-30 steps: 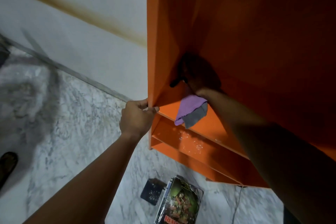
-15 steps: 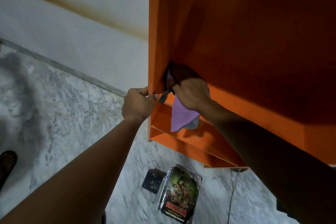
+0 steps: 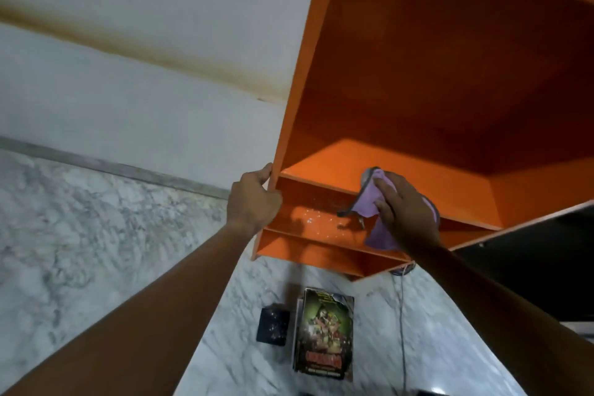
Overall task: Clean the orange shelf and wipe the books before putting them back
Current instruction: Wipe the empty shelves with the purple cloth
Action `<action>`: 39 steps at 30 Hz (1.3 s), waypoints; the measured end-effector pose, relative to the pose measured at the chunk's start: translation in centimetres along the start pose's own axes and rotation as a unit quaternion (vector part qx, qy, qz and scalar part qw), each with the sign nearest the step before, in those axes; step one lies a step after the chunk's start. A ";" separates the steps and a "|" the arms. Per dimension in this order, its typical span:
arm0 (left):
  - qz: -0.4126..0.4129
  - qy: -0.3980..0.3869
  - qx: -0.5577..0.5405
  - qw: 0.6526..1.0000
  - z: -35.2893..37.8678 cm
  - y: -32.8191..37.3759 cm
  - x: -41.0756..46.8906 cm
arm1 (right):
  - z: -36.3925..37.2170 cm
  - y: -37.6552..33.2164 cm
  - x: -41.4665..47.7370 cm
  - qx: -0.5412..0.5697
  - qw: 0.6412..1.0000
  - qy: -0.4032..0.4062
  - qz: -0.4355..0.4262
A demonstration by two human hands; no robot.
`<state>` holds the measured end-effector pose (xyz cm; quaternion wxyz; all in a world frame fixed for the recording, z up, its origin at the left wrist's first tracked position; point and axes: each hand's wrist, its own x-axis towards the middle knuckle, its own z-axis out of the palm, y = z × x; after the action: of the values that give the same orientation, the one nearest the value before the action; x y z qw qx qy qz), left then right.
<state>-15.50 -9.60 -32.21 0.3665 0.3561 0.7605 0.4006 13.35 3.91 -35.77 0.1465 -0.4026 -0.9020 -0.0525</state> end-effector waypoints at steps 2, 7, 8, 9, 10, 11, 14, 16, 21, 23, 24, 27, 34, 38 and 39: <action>-0.007 -0.021 -0.022 0.999 -0.3 -0.4 -0.2 | 0.4 -2.4 0.2 -0.027 0.998 0.018 0.048; 0.012 -0.042 -0.102 0.994 -0.2 -1.6 -0.6 | 3.1 -9.2 3.1 -0.033 0.996 0.065 0.044; 0.020 -0.040 -0.116 0.992 -0.1 -2.1 -0.6 | 3.9 -10.5 3.9 -0.032 0.996 0.073 0.036; 0.032 -0.035 -0.129 0.990 0.0 -2.6 -0.4 | 4.3 -11.9 4.8 -0.032 0.996 0.078 0.025; 0.045 -0.030 -0.140 0.989 0.2 -3.0 -0.2 | 4.8 -13.4 5.7 -0.027 0.996 0.087 0.007; 0.057 -0.023 -0.149 0.987 0.3 -3.2 -0.2 | 5.0 -14.8 6.4 -0.018 0.995 0.102 -0.013; 0.110 0.020 -0.167 0.980 1.1 -4.0 0.1 | 6.0 -16.6 7.8 0.009 0.984 0.166 -0.056; 0.169 0.062 -0.166 0.969 2.6 -5.1 0.5 | 6.8 -15.8 7.7 -0.004 0.972 0.216 -0.090; 0.274 0.208 -0.141 0.928 7.2 -8.4 2.5 | 8.4 -13.6 8.0 -0.016 0.931 0.308 -0.194; 0.333 0.264 -0.102 0.900 9.0 -9.4 2.8 | 9.4 -12.5 7.3 -0.045 0.906 0.343 -0.245; 0.354 0.277 -0.075 0.890 9.1 -9.8 3.5 | 9.7 -12.3 7.6 -0.041 0.900 0.345 -0.263; 0.418 0.359 0.032 0.834 11.2 -10.4 4.7 | 10.4 -10.4 7.0 -0.076 0.868 0.382 -0.309; 0.482 0.437 0.231 0.724 15.7 -10.1 7.4 | 9.6 -3.2 4.2 -0.169 0.852 0.460 -0.183; 0.464 0.457 0.320 0.688 17.4 -10.4 7.6 | 8.5 2.9 0.3 -0.196 0.855 0.477 -0.056; 0.454 0.462 0.327 0.688 17.6 -10.3 7.6 | 8.3 4.4 -0.8 -0.191 0.859 0.474 -0.034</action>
<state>-6.83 -1.55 -50.49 -0.3970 0.5254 0.6620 0.3578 15.34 8.05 -44.01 0.4748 -0.3177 -0.7090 -0.4134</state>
